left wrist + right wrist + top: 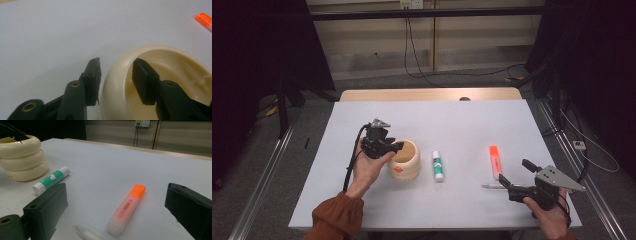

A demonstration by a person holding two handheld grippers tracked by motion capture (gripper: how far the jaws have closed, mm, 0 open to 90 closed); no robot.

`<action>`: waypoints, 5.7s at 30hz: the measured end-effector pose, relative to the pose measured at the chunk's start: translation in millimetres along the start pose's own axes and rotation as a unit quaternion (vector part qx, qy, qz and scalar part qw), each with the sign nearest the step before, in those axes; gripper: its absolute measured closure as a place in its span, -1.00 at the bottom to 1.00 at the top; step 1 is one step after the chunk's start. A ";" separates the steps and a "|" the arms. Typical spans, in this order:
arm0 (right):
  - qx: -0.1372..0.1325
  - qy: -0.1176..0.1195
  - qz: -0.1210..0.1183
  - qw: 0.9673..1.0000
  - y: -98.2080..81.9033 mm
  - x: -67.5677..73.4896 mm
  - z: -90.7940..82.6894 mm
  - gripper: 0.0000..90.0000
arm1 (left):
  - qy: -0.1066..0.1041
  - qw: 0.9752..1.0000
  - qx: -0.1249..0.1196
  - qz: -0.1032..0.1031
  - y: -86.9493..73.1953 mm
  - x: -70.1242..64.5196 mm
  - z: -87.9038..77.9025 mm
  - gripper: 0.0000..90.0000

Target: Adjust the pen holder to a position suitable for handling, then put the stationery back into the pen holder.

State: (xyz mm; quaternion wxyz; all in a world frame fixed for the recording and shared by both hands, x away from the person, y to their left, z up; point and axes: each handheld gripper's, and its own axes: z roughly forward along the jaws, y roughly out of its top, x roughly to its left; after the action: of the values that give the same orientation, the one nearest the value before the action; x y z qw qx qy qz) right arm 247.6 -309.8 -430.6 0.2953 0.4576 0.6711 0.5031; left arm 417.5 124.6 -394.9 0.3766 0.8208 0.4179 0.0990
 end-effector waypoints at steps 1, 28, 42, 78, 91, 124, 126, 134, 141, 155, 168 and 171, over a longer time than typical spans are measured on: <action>0.000 0.000 0.000 1.000 0.0 -0.1 0.0 -0.91 | 0.000 1.000 -0.003 -0.001 -0.1 -0.5 -0.4 0.22; 0.000 -0.001 0.000 1.000 0.1 0.0 0.0 -0.91 | -0.015 0.996 -0.090 0.016 2.9 -3.1 -20.9 -0.86; 0.000 0.000 -0.001 1.000 0.4 0.1 1.2 -0.91 | -0.018 0.992 -0.121 0.037 0.8 -3.9 -35.0 -0.91; 0.003 0.000 -0.008 1.000 0.7 3.2 2.8 -0.91 | -0.008 0.988 -0.154 0.030 -71.2 -1.8 -70.1 -0.89; 0.005 0.001 -0.009 1.000 0.9 4.3 3.2 -0.91 | -0.009 0.988 -0.149 0.033 -85.2 -9.0 -75.6 -0.89; 0.059 0.026 0.000 0.998 13.2 35.7 33.8 -0.87 | -0.009 0.988 -0.151 0.032 -92.7 -5.8 -74.3 -0.89; 0.067 0.028 -0.006 0.997 14.4 39.3 37.0 -0.87 | -0.009 0.988 -0.152 0.033 -91.8 -5.5 -74.5 -0.89; 0.092 0.045 -0.015 0.995 19.6 55.7 51.4 -0.83 | -0.008 0.987 -0.158 0.033 -90.6 -7.0 -76.0 -0.89; 0.110 0.073 -0.016 0.991 27.9 72.8 73.2 -0.80 | -0.007 0.986 -0.160 0.037 -90.6 -5.4 -77.7 -0.89; 0.173 0.084 -0.006 0.981 40.8 90.3 119.0 -0.81 | -0.007 0.986 -0.166 0.031 -90.9 -3.9 -79.9 -0.89; 0.188 0.061 -0.005 0.980 46.4 96.1 145.0 -0.69 | -0.008 0.986 -0.166 0.031 -90.9 -3.4 -79.6 -0.89; 0.199 0.063 0.005 0.978 48.1 96.9 151.7 -0.63 | -0.008 0.986 -0.166 0.033 -90.7 -3.4 -79.9 -0.89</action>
State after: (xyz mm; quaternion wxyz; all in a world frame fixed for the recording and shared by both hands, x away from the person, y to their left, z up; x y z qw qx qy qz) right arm 353.4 -156.5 -427.4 0.1529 0.4781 0.7725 0.3890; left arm 321.8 198.1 -402.3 0.5073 0.7609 0.3656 0.1729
